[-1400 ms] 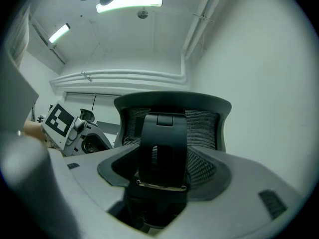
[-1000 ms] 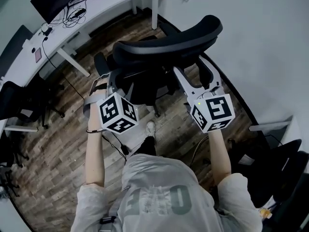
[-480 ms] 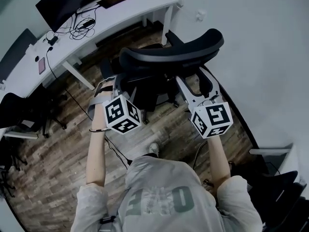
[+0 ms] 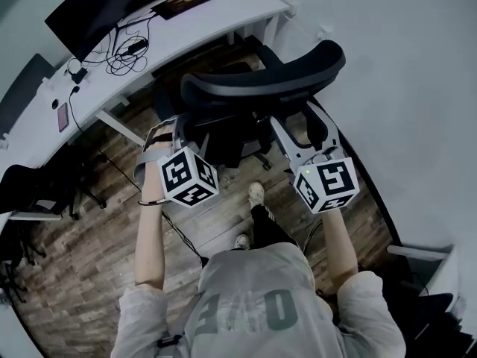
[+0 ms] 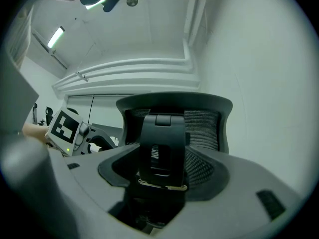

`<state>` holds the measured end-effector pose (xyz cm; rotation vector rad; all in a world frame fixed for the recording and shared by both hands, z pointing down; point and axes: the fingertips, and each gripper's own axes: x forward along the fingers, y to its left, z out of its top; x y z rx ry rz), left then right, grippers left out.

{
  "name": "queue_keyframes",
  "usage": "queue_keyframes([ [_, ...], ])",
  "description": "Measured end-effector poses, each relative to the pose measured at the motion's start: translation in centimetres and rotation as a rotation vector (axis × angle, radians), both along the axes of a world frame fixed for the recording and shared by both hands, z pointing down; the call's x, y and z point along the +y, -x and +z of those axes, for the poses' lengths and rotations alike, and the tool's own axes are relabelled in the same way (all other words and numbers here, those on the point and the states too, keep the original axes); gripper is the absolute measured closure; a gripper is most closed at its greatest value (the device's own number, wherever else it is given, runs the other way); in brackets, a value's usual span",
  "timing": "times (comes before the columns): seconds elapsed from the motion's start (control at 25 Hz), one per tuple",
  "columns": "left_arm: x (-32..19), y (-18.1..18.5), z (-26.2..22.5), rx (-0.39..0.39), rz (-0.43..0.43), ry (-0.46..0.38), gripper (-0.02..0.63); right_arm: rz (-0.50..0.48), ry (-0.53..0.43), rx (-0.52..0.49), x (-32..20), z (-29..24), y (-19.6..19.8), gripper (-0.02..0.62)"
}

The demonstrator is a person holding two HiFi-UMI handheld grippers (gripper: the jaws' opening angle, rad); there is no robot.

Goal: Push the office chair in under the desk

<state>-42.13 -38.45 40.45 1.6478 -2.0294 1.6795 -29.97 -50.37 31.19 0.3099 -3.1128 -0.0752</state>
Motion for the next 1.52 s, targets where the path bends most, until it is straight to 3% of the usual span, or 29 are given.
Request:
queue_keyframes([
  [0.96, -12.4, 21.0, 0.9, 0.016, -0.167, 0.034, 0.422, -0.155, -0.009, -0.043, -13.6, 0.7, 22.0, 0.313],
  [1.52, -15.6, 28.7, 0.8, 0.01, -0.138, 0.039, 0.423, -0.155, 0.002, -0.006, -16.8, 0.7, 29.9, 0.313],
])
